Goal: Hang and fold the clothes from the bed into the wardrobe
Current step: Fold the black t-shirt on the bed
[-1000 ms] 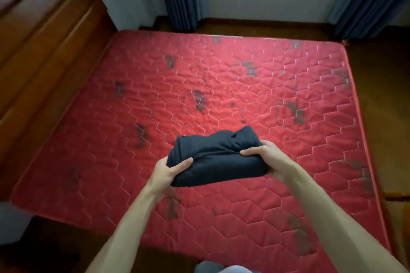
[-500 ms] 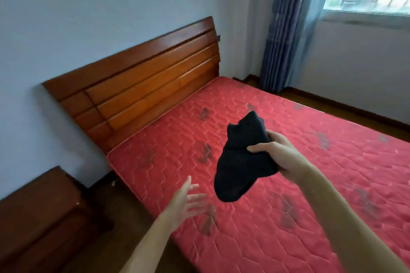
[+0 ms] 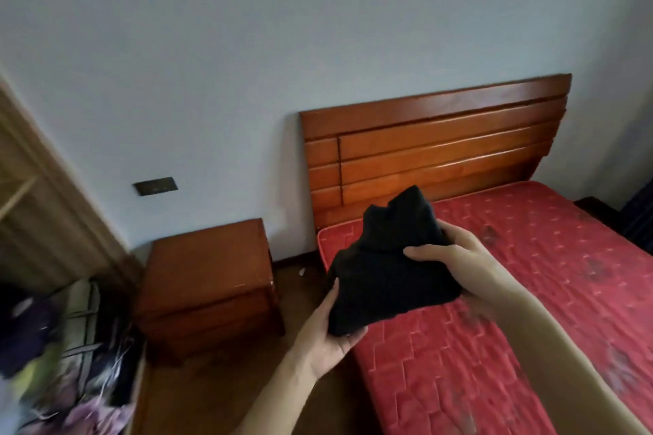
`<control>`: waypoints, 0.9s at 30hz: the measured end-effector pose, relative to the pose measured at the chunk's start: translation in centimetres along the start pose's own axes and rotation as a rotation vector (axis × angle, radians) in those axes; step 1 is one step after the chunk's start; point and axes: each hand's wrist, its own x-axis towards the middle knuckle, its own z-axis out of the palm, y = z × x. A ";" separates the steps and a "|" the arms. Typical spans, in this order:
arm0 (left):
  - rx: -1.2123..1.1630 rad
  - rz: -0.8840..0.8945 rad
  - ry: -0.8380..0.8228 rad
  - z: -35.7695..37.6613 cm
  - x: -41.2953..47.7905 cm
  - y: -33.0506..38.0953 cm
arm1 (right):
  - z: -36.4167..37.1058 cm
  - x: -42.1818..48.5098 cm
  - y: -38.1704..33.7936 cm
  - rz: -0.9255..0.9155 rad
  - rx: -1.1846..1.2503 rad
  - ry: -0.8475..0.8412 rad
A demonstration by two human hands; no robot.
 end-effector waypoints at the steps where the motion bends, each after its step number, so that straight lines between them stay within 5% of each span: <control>1: -0.016 0.049 0.007 -1.3 0.1 2.1 | 1.9 1.5 -0.4 -0.014 -0.024 -0.033; 11: -0.058 0.351 0.003 -13.7 -1.8 17.6 | 17.2 14.2 -1.7 -0.025 -0.174 -0.327; 22: -0.115 0.500 0.313 -23.2 -1.2 31.4 | 35.0 32.4 -4.0 -0.026 -0.211 -0.674; 27: -0.199 0.646 0.483 -26.3 -3.4 36.4 | 45.2 37.6 -7.4 -0.071 -0.260 -0.958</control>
